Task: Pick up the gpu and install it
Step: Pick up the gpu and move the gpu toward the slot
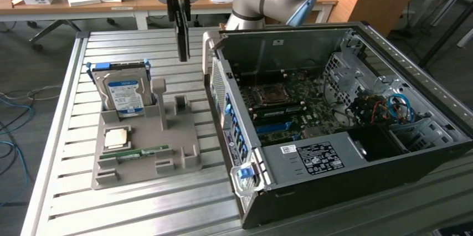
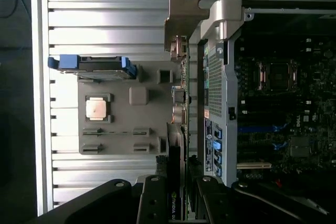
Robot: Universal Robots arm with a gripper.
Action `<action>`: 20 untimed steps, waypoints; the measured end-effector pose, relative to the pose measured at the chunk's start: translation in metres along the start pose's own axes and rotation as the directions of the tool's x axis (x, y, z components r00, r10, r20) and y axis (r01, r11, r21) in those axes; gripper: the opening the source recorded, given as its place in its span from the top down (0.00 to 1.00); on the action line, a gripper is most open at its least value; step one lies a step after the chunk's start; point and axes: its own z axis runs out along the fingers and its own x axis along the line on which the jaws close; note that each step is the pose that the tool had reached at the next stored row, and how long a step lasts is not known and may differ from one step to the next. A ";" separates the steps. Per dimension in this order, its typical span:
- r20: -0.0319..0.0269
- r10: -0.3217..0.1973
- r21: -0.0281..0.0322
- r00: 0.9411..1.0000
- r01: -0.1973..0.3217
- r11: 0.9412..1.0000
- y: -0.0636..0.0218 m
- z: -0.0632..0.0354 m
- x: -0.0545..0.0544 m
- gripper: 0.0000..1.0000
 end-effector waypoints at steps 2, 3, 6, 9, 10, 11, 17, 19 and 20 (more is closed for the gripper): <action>0.000 0.000 0.000 1.000 0.000 1.000 0.0002 0.0002 -0.006 0.74; -0.001 0.000 0.000 1.000 0.000 1.000 0.0003 0.0003 -0.009 0.74; -0.002 0.000 0.000 1.000 0.000 1.000 0.0007 0.0007 -0.021 0.74; -0.004 0.001 -0.002 1.000 -0.001 1.000 0.0011 0.0009 -0.035 0.74; -0.004 0.000 -0.003 1.000 0.000 1.000 0.0012 0.0010 -0.040 0.74; -0.004 0.001 -0.004 1.000 -0.001 1.000 0.0014 0.0011 -0.044 0.74; -0.005 0.001 -0.010 1.000 -0.001 1.000 0.0024 0.0018 -0.071 0.74; -0.005 0.001 -0.011 1.000 -0.001 1.000 0.0026 0.0021 -0.080 0.74; -0.005 0.001 -0.012 1.000 -0.001 1.000 0.0028 0.0022 -0.085 0.74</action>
